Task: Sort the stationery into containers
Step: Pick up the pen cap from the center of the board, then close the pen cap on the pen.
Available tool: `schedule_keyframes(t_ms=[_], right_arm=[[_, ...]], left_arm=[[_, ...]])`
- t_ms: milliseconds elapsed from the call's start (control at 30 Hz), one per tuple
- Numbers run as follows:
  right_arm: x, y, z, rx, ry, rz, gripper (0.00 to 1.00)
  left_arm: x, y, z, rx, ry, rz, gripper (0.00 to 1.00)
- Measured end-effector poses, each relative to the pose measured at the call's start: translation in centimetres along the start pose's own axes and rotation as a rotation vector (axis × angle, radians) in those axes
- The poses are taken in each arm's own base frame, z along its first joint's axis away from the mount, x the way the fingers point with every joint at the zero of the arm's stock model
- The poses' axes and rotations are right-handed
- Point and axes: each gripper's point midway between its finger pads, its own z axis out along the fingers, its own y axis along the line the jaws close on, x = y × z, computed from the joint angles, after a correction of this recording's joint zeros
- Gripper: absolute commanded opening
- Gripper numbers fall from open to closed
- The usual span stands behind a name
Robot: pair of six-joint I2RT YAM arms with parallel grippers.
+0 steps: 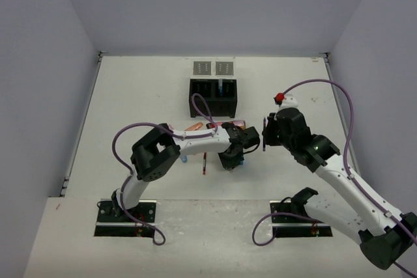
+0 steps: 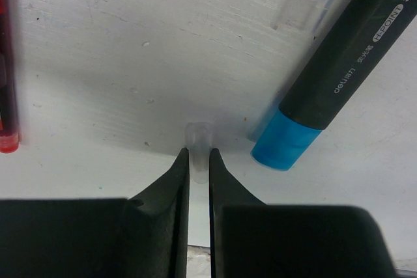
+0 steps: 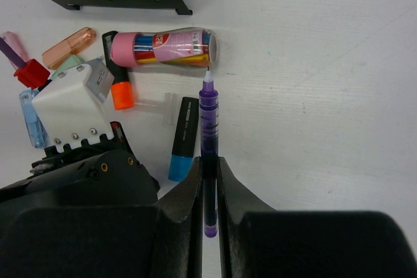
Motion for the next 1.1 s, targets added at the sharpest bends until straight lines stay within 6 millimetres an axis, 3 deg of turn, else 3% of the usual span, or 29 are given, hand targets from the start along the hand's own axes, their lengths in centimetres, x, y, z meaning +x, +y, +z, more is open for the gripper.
schedule_keyframes(t_ms=[233,400,500,667,800,933,1100], right_arm=[[0.4,1.9,-0.4,-0.121,0.002,-0.004,0.0],[1.9,4.7,-0.5,-0.319,0.004,0.002,0.0],[4.3,7.2,-0.2,-0.497,0.016,0.014,0.0],[9.5,11.1,-0.5,-0.717,0.068,0.003,0.0],[10.7,14.6,-2.5,-0.884,0.019,0.006,0.0],[9.4,16.8,-4.1,-0.968,-0.072,0.031,0.0],[7.6,17.5,-4.1,-0.956,-0.143,0.063,0.0]], left_arm=[[-0.9,1.3,0.0,0.026,-0.007,0.018,0.0],[-3.6,4.9,-1.1,0.015,-0.122,0.063,0.0],[-6.0,6.1,-4.1,0.087,-0.218,0.105,0.0],[-10.4,4.7,-13.2,0.359,-0.414,0.136,0.0],[-12.2,5.2,-18.6,0.539,-0.534,0.14,0.0],[-12.9,5.5,-21.2,0.623,-0.591,0.148,0.0],[-12.8,5.3,-21.6,0.653,-0.604,0.178,0.0]])
